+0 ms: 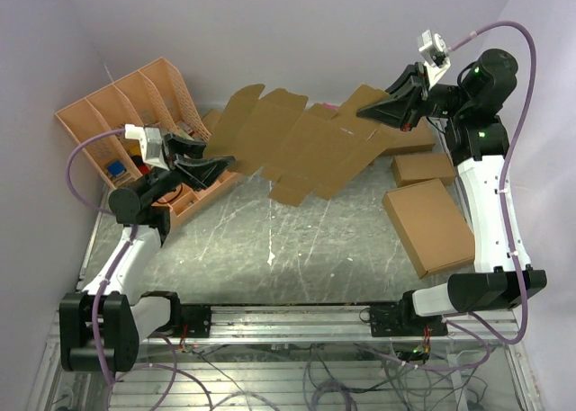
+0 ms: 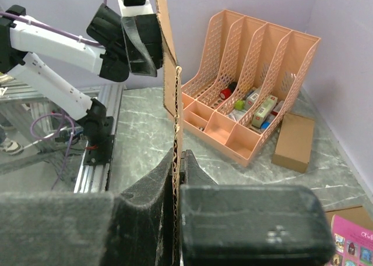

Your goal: Fold the paper box

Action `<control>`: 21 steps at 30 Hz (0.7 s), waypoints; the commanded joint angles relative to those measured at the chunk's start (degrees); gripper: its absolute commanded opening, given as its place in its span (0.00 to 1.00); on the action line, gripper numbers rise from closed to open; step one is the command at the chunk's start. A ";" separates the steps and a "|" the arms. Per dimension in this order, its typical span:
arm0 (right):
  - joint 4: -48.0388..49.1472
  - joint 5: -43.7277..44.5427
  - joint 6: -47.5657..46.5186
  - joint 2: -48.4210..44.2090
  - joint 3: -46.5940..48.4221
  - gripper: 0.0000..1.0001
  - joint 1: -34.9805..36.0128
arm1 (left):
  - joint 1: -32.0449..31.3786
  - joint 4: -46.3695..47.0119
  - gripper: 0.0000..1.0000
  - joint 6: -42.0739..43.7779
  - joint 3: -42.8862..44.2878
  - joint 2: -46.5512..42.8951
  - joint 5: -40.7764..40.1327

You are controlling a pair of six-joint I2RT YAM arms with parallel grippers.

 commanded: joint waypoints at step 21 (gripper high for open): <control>6.58 -2.13 5.27 0.13 -2.40 0.00 -0.69 | 0.98 23.19 0.34 -15.90 3.21 9.84 6.38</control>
